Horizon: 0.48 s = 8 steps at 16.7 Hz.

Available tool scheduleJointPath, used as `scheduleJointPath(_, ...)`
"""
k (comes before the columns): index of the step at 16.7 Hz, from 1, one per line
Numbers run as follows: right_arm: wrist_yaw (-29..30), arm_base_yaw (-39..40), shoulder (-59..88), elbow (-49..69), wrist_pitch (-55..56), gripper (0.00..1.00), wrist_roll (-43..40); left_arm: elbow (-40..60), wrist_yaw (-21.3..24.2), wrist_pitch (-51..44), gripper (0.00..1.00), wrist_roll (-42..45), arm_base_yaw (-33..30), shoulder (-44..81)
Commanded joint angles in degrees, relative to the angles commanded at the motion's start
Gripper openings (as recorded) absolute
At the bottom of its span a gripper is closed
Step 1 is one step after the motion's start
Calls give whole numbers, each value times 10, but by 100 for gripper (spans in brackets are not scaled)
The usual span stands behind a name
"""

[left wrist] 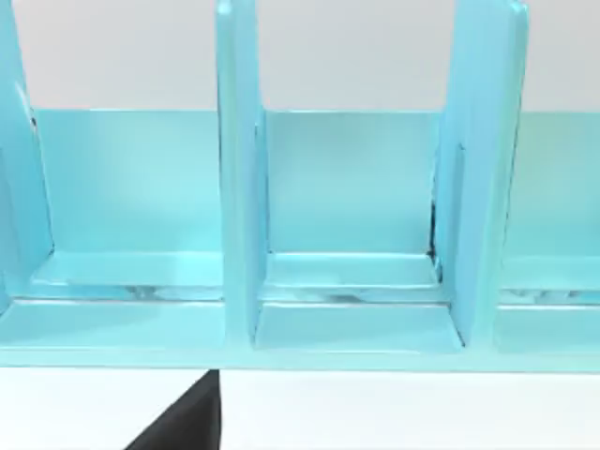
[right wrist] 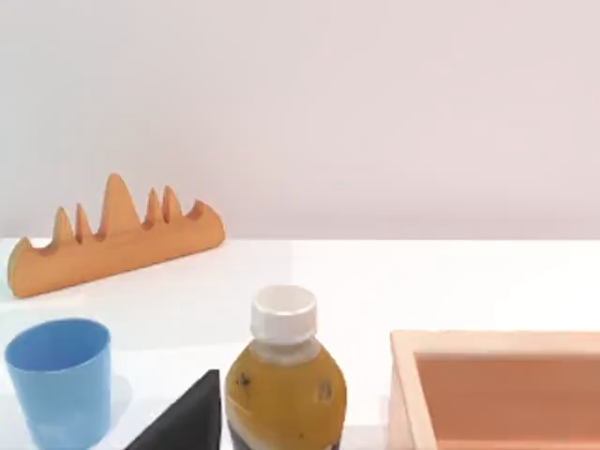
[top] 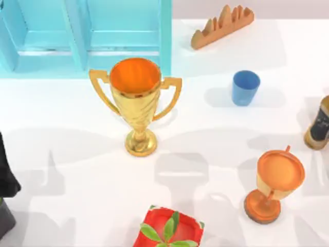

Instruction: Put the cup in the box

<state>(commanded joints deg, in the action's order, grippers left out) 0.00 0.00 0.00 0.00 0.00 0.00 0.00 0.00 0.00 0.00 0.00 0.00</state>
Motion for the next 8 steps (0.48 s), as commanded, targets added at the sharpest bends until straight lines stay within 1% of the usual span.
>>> scheduleJointPath(4,1,2,16,16,-12,100,1,0,0,0,100,0,0,0)
scheduleJointPath(6,4,7,56,54,-41,100,5,0,0,0,100,0,0,0)
scheduleJointPath(8,7,16,121,118,-86,100,11,0,0,0,100,0,0,0)
